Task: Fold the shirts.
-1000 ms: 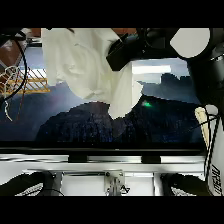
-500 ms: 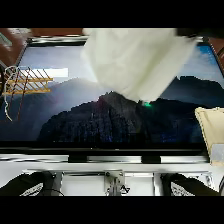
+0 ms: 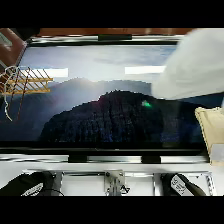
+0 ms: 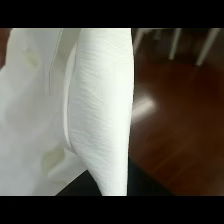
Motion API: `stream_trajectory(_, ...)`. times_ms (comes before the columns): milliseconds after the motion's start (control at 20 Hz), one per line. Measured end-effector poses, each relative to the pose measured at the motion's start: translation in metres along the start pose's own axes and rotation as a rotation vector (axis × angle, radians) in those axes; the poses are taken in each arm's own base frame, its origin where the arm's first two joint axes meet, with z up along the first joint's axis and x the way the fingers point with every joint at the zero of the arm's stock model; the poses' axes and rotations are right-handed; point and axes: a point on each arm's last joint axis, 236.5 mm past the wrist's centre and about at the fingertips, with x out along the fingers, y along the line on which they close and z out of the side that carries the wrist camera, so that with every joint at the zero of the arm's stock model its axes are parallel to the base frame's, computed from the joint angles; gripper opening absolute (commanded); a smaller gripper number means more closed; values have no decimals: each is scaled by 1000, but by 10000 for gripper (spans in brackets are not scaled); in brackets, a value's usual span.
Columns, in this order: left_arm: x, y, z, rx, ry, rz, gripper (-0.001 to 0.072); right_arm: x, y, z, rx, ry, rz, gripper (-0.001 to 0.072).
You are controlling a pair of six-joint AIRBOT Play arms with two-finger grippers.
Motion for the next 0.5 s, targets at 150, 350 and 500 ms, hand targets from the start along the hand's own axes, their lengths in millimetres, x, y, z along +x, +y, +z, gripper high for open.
stream_trajectory(150, -2, -9, -9, -22, 40, -38, 678, -2, -57, -1, 64, -8, -143, 73)
stream_trajectory(350, -6, -25, -21, -42, 104, -98, 678, -1, -107, 0, 134, -37, -269, 73)
stream_trajectory(500, -11, -34, -29, -54, 146, -136, 678, 4, -132, -7, 165, -27, -328, 73)
